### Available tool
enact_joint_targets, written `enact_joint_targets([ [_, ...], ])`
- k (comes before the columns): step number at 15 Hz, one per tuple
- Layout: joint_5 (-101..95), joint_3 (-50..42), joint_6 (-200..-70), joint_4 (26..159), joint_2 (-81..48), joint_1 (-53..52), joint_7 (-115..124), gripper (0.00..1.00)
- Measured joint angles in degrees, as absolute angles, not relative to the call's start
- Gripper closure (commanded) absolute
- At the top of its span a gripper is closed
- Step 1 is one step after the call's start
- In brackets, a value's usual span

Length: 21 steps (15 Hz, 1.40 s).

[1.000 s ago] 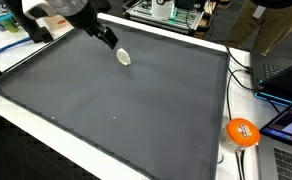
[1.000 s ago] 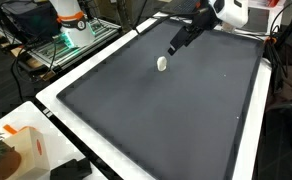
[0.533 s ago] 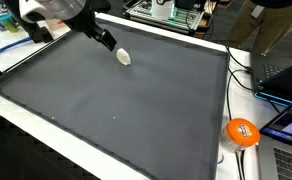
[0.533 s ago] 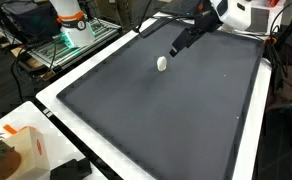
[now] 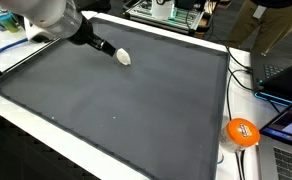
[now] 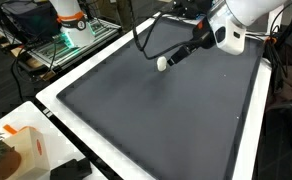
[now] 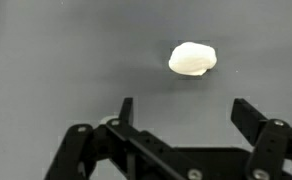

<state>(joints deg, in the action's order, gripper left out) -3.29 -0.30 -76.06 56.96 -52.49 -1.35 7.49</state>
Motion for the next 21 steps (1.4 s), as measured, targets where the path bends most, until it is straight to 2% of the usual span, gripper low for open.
enact_joint_targets([
  [7, -0.9, -0.2, -71.7, 47.7, -60.1, -1.3, 7.6, 0.00],
  [21, -0.9, 0.4, -65.1, 40.2, -66.9, -1.4, 7.5, 0.00],
])
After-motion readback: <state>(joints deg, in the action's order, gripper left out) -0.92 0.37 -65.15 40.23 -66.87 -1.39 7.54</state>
